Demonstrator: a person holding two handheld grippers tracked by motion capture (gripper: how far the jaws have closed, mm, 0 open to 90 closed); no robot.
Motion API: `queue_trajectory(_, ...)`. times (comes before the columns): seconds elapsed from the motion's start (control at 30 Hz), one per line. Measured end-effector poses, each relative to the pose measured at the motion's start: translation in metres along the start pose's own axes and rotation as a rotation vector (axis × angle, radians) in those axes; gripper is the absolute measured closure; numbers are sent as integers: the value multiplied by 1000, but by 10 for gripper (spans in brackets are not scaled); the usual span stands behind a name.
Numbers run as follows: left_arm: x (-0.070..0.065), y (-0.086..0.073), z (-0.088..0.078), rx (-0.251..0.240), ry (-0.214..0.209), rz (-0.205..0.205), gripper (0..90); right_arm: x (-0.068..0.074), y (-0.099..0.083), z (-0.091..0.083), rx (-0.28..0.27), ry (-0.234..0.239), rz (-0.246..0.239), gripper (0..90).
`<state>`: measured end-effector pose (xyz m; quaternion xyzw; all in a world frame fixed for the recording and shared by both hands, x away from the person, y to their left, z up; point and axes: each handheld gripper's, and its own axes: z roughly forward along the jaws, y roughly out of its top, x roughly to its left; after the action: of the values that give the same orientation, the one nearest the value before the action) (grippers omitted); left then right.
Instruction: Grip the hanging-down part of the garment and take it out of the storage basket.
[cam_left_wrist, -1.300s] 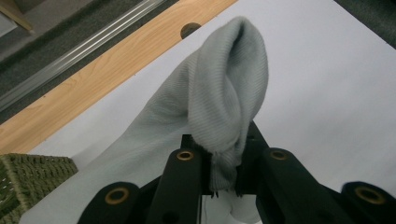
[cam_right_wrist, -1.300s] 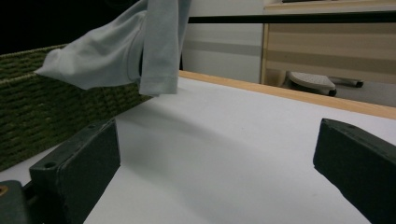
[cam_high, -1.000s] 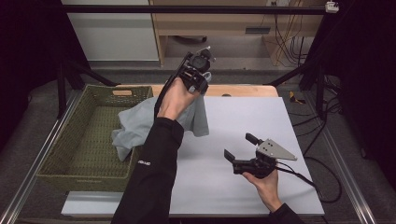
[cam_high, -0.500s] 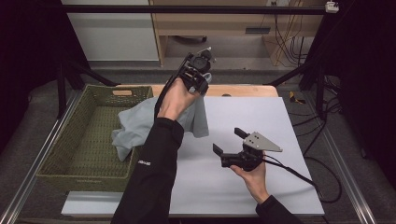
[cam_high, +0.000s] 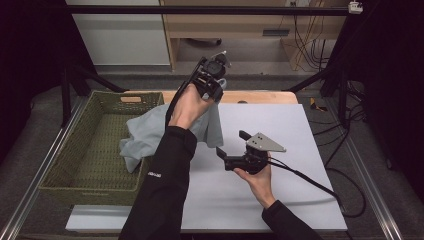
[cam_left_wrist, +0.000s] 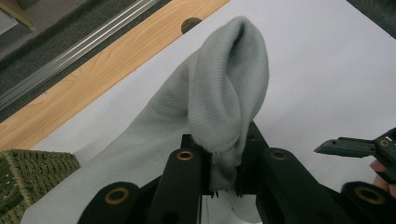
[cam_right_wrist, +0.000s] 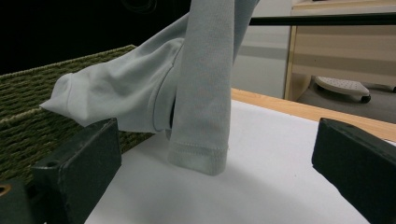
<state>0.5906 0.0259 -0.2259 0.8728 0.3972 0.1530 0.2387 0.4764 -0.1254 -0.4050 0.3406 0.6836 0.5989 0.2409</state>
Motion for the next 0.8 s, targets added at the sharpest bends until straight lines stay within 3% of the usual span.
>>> queue_trajectory(0.8, -1, -1, 1, 4, 1, 3, 812, 11, 13, 54, 22, 11, -1, 30)
